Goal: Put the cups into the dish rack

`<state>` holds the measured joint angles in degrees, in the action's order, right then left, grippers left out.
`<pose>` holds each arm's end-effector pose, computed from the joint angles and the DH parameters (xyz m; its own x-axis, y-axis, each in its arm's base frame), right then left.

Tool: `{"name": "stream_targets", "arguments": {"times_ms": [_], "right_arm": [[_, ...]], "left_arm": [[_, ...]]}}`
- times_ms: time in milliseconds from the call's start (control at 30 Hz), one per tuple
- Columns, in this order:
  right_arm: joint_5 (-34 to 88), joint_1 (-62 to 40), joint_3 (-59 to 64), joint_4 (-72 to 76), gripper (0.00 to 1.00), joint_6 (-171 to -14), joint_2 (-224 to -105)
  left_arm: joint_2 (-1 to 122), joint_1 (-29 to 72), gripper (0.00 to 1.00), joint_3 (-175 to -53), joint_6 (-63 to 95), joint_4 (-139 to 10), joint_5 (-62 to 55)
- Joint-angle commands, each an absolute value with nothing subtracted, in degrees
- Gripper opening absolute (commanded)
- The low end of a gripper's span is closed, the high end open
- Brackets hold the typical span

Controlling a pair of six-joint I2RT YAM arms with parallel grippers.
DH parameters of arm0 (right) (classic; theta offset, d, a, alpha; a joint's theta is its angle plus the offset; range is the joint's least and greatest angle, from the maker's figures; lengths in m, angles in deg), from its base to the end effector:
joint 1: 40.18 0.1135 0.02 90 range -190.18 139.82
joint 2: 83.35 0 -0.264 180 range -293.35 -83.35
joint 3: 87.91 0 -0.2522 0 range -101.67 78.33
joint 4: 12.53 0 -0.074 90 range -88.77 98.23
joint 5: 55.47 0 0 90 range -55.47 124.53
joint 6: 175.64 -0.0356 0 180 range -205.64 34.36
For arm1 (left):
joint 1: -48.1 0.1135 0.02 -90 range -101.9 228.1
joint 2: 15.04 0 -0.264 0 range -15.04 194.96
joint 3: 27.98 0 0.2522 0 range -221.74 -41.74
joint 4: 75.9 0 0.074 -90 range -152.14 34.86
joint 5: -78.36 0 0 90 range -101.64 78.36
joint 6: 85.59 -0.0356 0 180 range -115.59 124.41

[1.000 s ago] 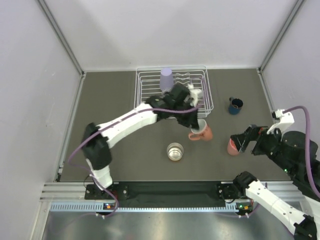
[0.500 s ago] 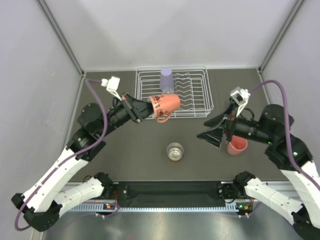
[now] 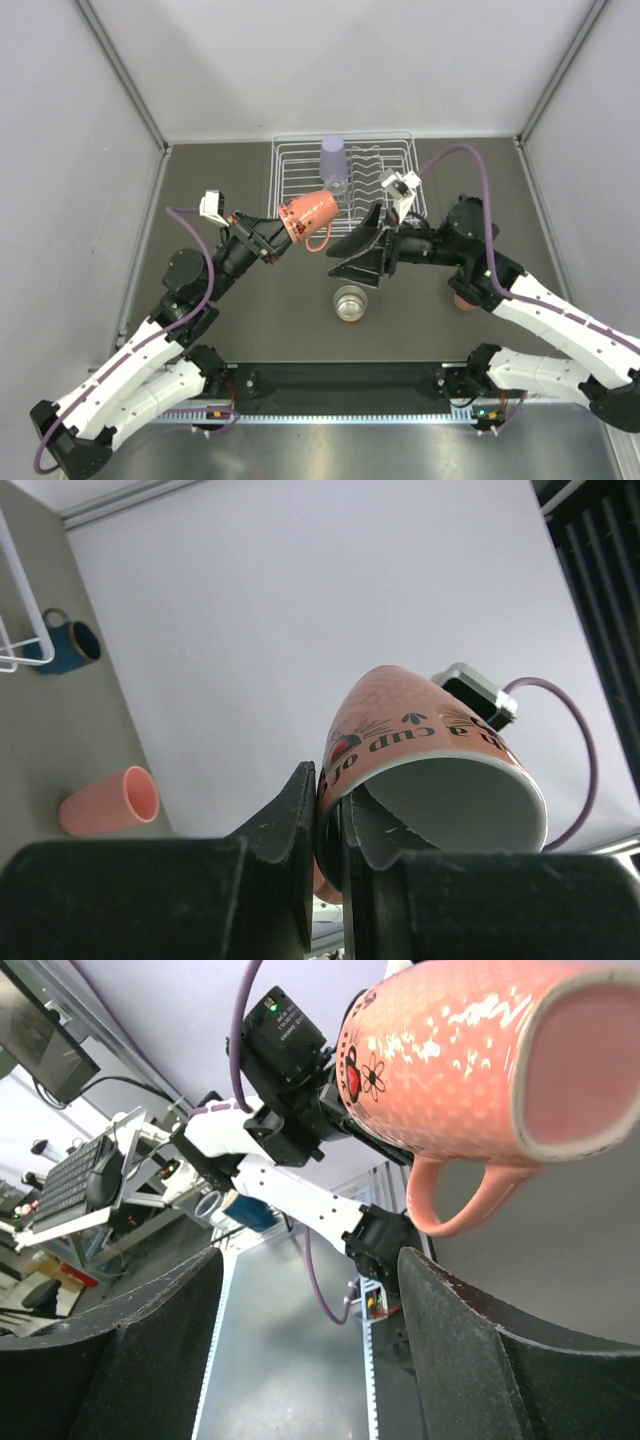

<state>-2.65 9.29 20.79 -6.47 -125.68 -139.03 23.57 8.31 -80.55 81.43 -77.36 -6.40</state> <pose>0.1234 0.1774 0.4164 -0.5561 0.1383 -0.8195 -0.8295 -0.0316 0.5575 0.1239 -0.1074 0.3682 -0.6410 -0.7289 -0.2402 0.3574 -0.0066 -0.9339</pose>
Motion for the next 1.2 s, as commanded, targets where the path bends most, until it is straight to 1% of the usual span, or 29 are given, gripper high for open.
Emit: {"name": "stream_targets", "arguments": {"times_ms": [0,200,500,700,733,800,933,1100,1167], "right_arm": [[3.0,12.1,17.6,-14.2,0.68,-124.3,-140.6],[5.5,13.2,19.5,-14.8,0.66,-124.5,-140.1],[3.9,13.2,16.4,-18.4,0.63,-126.6,-144.5],[2.8,13.2,14.4,-21.3,0.57,-128.1,-146.6],[2.7,13.2,14.1,-21.6,0.54,-128.6,-146.9],[2.6,13.2,13.6,-21.8,0.52,-128.9,-147.9],[1.4,13.2,13.0,-23.1,0.44,-130.1,-149.3],[0.3,13.2,12.8,-24.0,0.42,-130.5,-150.6],[-0.1,13.1,12.5,-24.1,0.37,-130.5,-151.4]], "left_arm": [[21.4,8.4,0.0,-81.0,86.7,-90.4,-7.2],[21.4,8.4,0.0,-82.0,86.3,-89.7,-5.5],[22.5,8.4,0.0,-81.4,89.2,-93.8,-3.2],[22.5,8.3,0.0,-80.2,89.3,-94.1,-2.8],[22.5,8.4,0.0,-79.8,89.7,-94.4,-2.9],[22.6,8.3,0.0,-78.9,89.8,-95.5,-2.8],[23.0,8.4,0.0,-78.0,90.5,-96.1,-2.5],[23.7,8.3,0.0,-77.9,90.6,-97.0,-2.0],[24.0,8.3,0.0,-77.9,90.6,-97.0,-1.8]]}}
